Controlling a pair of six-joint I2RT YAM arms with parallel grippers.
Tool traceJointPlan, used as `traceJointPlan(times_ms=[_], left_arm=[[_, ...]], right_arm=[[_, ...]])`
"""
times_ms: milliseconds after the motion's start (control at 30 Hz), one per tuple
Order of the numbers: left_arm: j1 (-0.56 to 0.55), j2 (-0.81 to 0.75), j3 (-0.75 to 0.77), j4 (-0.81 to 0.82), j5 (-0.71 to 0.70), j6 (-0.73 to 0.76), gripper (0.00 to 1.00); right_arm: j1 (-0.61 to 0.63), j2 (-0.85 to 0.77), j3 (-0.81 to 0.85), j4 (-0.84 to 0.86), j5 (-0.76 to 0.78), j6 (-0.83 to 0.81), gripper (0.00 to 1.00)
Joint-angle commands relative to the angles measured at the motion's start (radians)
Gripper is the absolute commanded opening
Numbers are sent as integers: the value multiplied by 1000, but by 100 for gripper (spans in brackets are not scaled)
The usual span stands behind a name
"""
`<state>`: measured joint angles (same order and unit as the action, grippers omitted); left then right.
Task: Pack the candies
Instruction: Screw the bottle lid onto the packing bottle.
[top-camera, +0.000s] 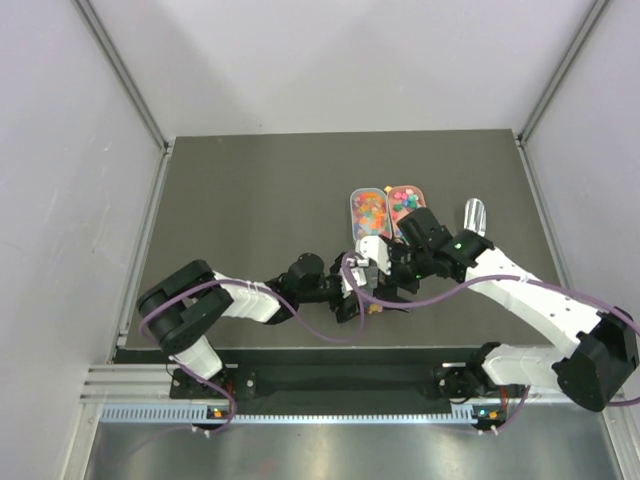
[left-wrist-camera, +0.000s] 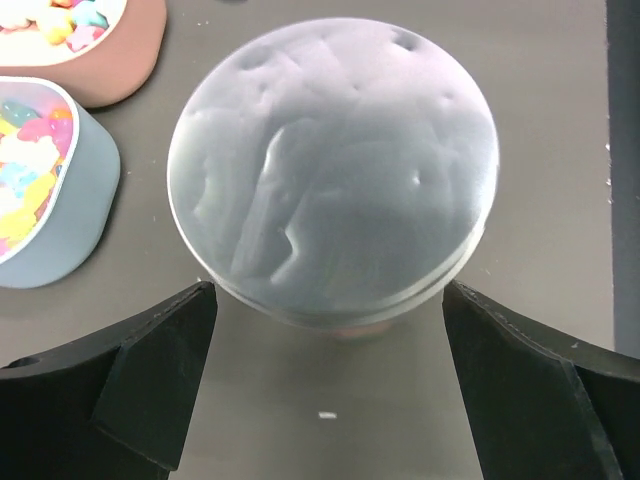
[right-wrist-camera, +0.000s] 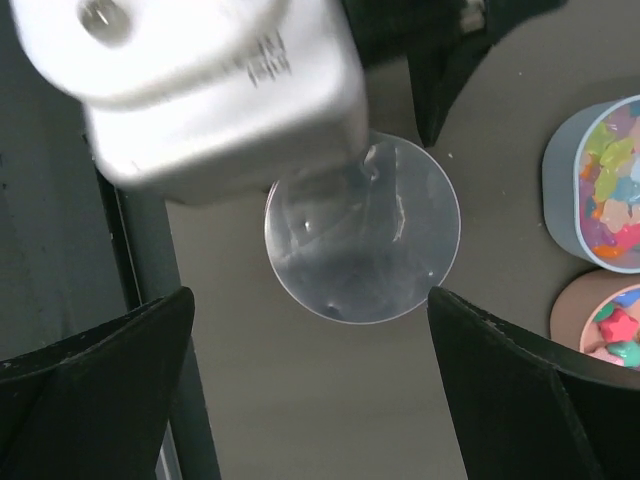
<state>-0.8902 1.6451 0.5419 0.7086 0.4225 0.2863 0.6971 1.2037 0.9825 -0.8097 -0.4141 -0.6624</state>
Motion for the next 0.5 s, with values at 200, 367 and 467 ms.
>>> traceJointPlan(times_ms=[200,367,467], left_arm=[[-3,-45,-31,86,87,-7,99],[-10,-18,7,89,94,-10,99],[-10,-5,30,75,85,-22,99]], right_arm=[[-93,-36,-13,-26,-40,-3,100],[-120,-35,-5,-63,-68,-22,100],[-149,-53,-21,-77,-89,-35,100]])
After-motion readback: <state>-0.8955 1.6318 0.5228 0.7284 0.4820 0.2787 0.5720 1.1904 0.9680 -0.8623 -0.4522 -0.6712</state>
